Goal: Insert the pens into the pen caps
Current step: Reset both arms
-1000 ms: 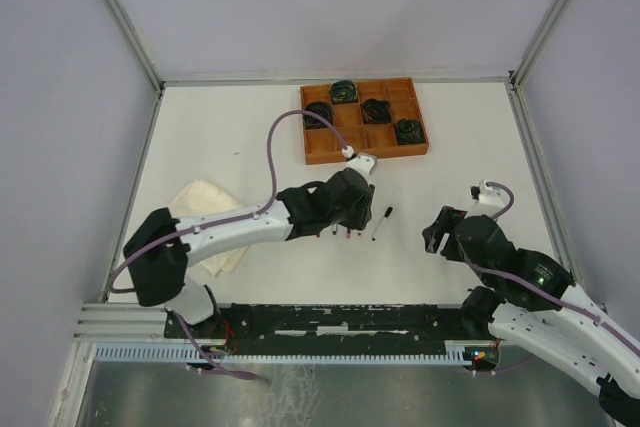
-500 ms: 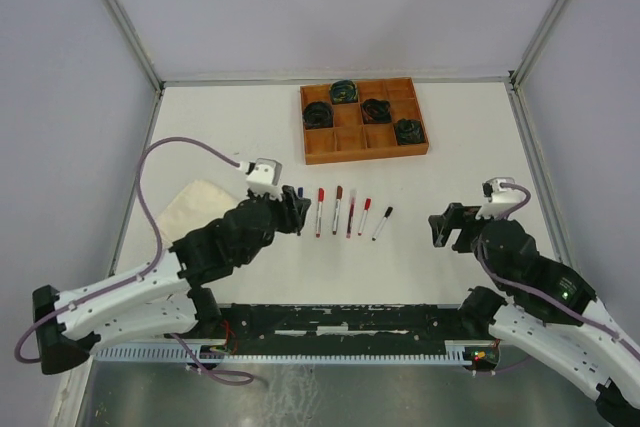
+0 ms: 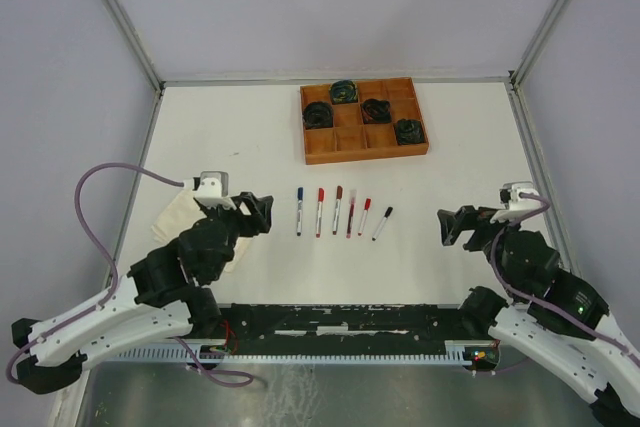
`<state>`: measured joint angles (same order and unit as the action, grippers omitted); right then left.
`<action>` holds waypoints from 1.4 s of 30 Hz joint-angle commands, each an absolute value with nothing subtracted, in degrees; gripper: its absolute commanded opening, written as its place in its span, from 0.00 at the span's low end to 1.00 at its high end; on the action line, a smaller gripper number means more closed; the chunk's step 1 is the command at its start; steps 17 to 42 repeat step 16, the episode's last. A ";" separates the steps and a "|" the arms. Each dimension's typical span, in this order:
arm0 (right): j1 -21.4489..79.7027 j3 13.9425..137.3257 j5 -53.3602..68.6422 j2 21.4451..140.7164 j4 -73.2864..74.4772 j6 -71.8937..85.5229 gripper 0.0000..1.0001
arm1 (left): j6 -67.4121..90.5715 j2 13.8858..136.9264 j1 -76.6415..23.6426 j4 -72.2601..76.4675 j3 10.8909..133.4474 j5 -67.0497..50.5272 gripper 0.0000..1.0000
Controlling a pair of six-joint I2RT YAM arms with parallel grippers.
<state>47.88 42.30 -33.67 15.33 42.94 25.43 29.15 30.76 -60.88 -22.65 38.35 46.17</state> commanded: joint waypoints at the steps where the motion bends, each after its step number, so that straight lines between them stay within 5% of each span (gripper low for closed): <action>1: 47.77 43.43 -38.70 17.93 43.03 26.86 0.99 | 31.16 28.89 -60.95 -25.82 38.02 50.97 0.79; 13: 47.75 44.23 -39.56 21.63 43.51 29.81 0.99 | 33.09 25.06 -60.95 -28.03 37.44 52.73 0.92; 42: 47.80 44.39 -39.40 21.33 43.98 29.82 0.99 | 33.30 25.21 -60.87 -28.12 37.44 52.73 0.92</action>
